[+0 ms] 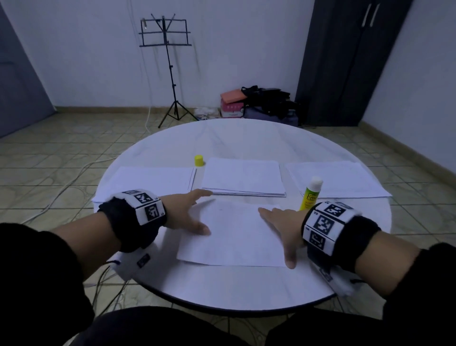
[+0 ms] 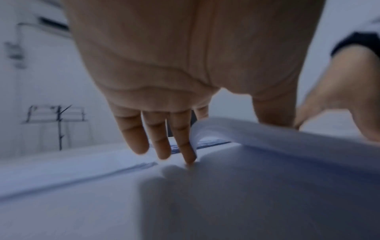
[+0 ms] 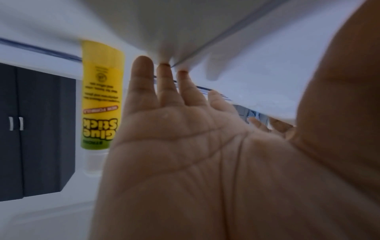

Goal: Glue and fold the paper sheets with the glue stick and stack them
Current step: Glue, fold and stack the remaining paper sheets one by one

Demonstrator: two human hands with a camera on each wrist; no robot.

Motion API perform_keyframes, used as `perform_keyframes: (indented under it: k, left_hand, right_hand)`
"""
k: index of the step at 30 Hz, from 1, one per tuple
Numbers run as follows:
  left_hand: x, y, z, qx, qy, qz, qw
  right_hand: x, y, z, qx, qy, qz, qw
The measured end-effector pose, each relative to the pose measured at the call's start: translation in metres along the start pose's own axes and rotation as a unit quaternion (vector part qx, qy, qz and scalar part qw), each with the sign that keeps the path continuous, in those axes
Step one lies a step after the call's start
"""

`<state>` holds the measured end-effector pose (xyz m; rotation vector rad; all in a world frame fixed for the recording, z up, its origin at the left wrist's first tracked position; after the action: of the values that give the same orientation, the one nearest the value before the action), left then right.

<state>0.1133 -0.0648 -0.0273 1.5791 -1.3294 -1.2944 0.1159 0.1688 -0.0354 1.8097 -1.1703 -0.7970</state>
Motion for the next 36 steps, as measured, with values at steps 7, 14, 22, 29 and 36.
perform_keyframes:
  k: [7,14,22,29,36]
  left_hand:
    - [0.014,-0.006,-0.019,-0.027,0.035,-0.288,0.956]
    - [0.014,0.022,-0.025,-0.170,-0.030,-0.287,0.942]
    - [0.010,0.034,0.027,-0.226,0.020,-0.281,0.933]
    - [-0.013,0.033,0.092,-0.093,0.016,-0.113,0.989]
    - [-0.019,0.018,0.126,-0.002,0.062,0.081,0.995]
  right_hand:
    - [-0.007,-0.011,-0.009,-0.011,-0.043,0.118,0.992]
    - [-0.013,0.004,-0.014,-0.112,-0.110,0.352,0.923]
    - [-0.006,0.029,0.020,-0.263,-0.168,0.422,0.851]
    - [-0.010,0.061,0.054,-0.197,-0.223,0.271,0.915]
    - [-0.023,0.061,0.064,-0.113,-0.202,0.163,0.959]
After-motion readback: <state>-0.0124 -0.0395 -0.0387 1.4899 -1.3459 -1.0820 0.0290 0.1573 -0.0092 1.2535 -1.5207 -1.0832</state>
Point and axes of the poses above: each hand's wrist, its own z-axis towards the middle knuckle, its own y-axis out of the back of the hand, x = y × z, the point moved 4 cm from there along z, towards the middle knuckle, and after that the axes turned 8 degrees about -x, right-handed, at the moved point
